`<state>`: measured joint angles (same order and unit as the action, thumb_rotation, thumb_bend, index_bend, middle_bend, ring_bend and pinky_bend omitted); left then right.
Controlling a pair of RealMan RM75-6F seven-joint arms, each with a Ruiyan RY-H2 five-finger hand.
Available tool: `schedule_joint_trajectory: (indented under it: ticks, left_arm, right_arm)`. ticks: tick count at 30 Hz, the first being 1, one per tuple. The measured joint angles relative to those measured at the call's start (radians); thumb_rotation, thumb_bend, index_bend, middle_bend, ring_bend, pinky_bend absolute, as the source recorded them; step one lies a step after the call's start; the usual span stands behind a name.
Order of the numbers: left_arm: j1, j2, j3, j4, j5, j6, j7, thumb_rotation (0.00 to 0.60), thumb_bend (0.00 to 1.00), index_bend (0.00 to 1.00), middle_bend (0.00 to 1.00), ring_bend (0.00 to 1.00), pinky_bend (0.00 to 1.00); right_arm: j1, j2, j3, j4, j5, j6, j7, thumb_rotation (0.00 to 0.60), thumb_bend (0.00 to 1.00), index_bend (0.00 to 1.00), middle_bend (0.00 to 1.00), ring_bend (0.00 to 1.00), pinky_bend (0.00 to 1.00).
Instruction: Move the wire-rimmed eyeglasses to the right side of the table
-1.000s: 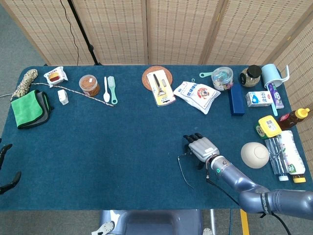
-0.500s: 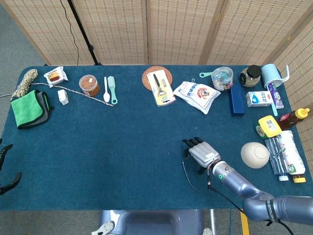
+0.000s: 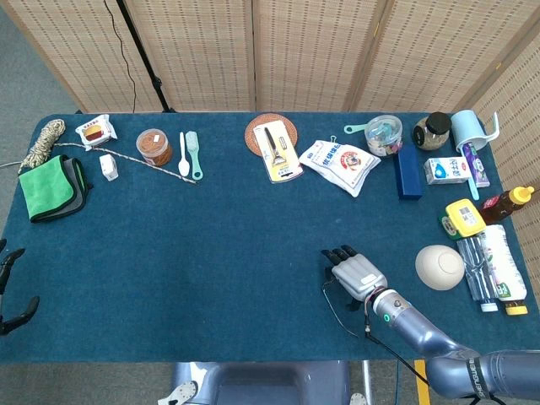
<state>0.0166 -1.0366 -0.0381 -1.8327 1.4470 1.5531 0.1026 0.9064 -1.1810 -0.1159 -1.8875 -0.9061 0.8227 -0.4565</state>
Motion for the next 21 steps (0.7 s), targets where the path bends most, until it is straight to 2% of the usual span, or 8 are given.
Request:
schedule_joint_trajectory:
  ticks: [5, 10, 13, 21]
  left_arm:
    - [-0.004, -0.003, 0.000, 0.000, 0.003, -0.003, 0.001, 0.600, 0.29, 0.15, 0.00, 0.03, 0.02]
    - [-0.013, -0.002, -0.010, 0.004, 0.003, -0.007, 0.002, 0.600, 0.29, 0.15, 0.00, 0.03, 0.02]
    - [-0.018, -0.002, -0.012, 0.008, 0.002, -0.012, 0.002, 0.600, 0.29, 0.15, 0.00, 0.03, 0.02]
    - [-0.029, 0.010, -0.022, 0.011, -0.007, -0.022, -0.001, 0.600, 0.29, 0.15, 0.00, 0.03, 0.02]
  right_arm:
    - [-0.024, 0.005, 0.008, -0.017, -0.012, 0.045, 0.002, 0.600, 0.20, 0.25, 0.00, 0.00, 0.00]
    - [-0.060, -0.030, 0.038, -0.034, 0.003, 0.135, 0.012, 0.600, 0.20, 0.20, 0.00, 0.00, 0.00]
    - [-0.077, -0.065, 0.057, -0.050, 0.033, 0.181, -0.005, 0.600, 0.20, 0.19, 0.00, 0.00, 0.00]
    - [-0.081, -0.128, 0.082, -0.074, 0.121, 0.214, -0.079, 0.600, 0.20, 0.15, 0.00, 0.00, 0.00]
